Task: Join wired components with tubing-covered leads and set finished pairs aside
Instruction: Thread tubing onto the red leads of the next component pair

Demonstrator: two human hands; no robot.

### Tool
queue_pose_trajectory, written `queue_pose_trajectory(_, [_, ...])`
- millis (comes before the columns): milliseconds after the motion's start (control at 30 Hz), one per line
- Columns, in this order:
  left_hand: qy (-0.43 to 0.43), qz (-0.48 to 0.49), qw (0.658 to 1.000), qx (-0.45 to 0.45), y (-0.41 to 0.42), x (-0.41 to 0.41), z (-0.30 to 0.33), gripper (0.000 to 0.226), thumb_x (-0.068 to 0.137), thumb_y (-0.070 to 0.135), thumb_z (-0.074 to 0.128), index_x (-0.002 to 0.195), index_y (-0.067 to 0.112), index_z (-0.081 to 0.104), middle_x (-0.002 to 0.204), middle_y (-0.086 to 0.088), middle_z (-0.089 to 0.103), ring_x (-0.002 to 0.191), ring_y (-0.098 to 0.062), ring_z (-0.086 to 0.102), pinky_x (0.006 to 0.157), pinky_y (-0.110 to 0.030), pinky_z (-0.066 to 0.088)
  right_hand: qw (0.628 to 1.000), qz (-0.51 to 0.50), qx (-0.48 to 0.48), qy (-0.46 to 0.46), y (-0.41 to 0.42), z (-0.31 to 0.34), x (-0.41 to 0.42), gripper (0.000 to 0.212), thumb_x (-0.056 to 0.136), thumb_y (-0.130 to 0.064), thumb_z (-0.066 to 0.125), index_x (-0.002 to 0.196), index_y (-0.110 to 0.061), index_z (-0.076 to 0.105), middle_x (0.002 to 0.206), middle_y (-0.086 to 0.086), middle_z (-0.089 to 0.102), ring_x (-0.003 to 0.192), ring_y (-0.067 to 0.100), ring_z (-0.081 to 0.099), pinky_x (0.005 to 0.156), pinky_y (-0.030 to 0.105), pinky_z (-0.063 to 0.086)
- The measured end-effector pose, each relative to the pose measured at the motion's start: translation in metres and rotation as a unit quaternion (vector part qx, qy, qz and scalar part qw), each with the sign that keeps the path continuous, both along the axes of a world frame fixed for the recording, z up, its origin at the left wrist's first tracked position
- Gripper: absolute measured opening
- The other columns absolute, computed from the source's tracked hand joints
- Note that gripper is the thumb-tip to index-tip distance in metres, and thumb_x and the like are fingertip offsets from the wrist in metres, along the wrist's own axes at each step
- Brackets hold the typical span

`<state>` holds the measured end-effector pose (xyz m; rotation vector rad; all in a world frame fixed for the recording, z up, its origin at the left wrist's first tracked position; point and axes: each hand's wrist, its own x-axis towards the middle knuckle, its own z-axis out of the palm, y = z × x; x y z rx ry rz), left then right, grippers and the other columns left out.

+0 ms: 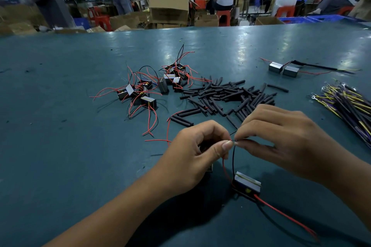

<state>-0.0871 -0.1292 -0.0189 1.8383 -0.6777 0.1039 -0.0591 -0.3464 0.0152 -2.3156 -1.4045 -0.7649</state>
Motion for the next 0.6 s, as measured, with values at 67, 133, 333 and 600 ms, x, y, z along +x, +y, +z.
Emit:
queue_pose_trajectory(67, [-0.008, 0.003, 1.000, -0.001, -0.001, -0.001, 0.001, 0.007, 0.098, 0.016, 0.062, 0.091, 0.013, 0.063, 0.077, 0.001, 0.065, 0.070, -0.010, 0.060, 0.067, -0.022, 0.048, 0.999, -0.005, -0.001, 0.041, 0.002, 0.001, -0.002, 0.017, 0.096, -0.021, 0.064, 0.086, -0.010, 0.071, 0.082, -0.001, 0.060, 0.073, 0.016, 0.054, 0.068, 0.024, 0.046])
queue_pose_trajectory(133, [-0.016, 0.009, 1.000, -0.002, -0.002, -0.001, 0.001, 0.008, 0.097, 0.016, 0.062, 0.091, 0.011, 0.063, 0.076, 0.001, 0.064, 0.069, -0.014, 0.061, 0.065, -0.026, 0.049, 0.994, -0.014, 0.014, 0.105, 0.002, 0.002, -0.005, 0.015, 0.095, -0.026, 0.064, 0.088, -0.015, 0.069, 0.080, -0.009, 0.058, 0.072, 0.005, 0.051, 0.069, 0.014, 0.040])
queue_pose_trajectory(333, [-0.058, 0.030, 0.997, 0.030, -0.003, -0.001, 0.001, 0.009, 0.097, 0.017, 0.063, 0.091, 0.011, 0.063, 0.073, 0.008, 0.062, 0.065, -0.003, 0.055, 0.064, -0.015, 0.042, 0.727, -0.030, 0.228, 0.647, 0.011, -0.002, -0.010, 0.022, 0.087, -0.020, 0.074, 0.069, -0.014, 0.063, 0.059, -0.004, 0.049, 0.046, 0.005, 0.038, 0.041, 0.015, 0.029])
queue_pose_trajectory(600, [0.012, 0.007, 1.000, -0.009, 0.000, 0.000, 0.001, 0.009, 0.098, 0.015, 0.062, 0.089, 0.015, 0.062, 0.073, 0.010, 0.063, 0.068, -0.003, 0.058, 0.065, -0.022, 0.047, 0.963, -0.062, 0.107, 0.238, -0.001, 0.000, -0.003, 0.008, 0.088, -0.022, 0.064, 0.093, -0.029, 0.066, 0.082, -0.013, 0.064, 0.073, 0.009, 0.061, 0.062, 0.016, 0.045])
